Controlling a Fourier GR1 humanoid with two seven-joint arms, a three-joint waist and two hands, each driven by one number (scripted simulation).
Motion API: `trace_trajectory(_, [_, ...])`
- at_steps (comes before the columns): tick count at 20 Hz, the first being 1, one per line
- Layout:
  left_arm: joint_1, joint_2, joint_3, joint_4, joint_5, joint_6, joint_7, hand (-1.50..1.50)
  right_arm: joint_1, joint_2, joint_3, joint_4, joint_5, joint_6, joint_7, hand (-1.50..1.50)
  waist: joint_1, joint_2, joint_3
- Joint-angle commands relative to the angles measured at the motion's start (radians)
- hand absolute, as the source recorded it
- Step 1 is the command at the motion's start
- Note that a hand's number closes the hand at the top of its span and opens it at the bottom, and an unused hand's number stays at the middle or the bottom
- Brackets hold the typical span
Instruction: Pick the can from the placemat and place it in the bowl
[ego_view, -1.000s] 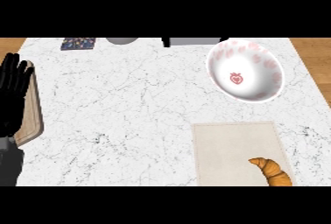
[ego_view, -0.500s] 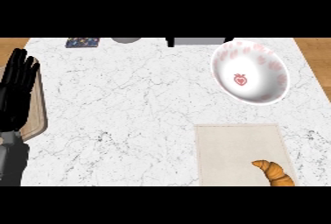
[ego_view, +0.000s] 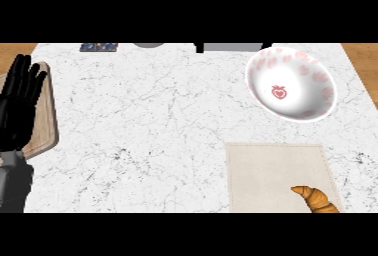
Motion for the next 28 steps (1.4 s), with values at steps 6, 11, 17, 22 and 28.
trace_trajectory(6, [-0.024,-0.023,-0.011,0.026,-0.011,0.005,-0.009,0.00,-0.241,0.092,0.318,0.237,0.132,-0.105,0.102,1.50,0.003,0.002,0.001])
trace_trajectory(11, [-0.058,0.014,0.012,0.042,0.008,-0.021,0.036,0.00,-0.322,0.162,0.390,0.438,0.213,-0.212,0.044,1.50,0.004,0.003,0.002])
trace_trajectory(17, [-0.012,-0.018,-0.007,-0.008,-0.016,0.001,0.011,0.00,-0.261,0.226,0.493,0.603,0.386,-0.382,-0.082,1.50,0.002,0.003,0.002])
trace_trajectory(22, [-0.048,-0.001,0.018,0.064,-0.007,-0.018,-0.016,0.00,-0.323,0.275,0.456,0.798,0.427,-0.484,-0.014,1.50,-0.005,0.004,0.002])
trace_trajectory(28, [-0.028,-0.022,-0.004,0.033,-0.027,-0.006,-0.030,0.00,-0.380,0.360,0.349,1.063,0.362,-0.704,-0.176,-1.50,0.013,0.007,0.003])
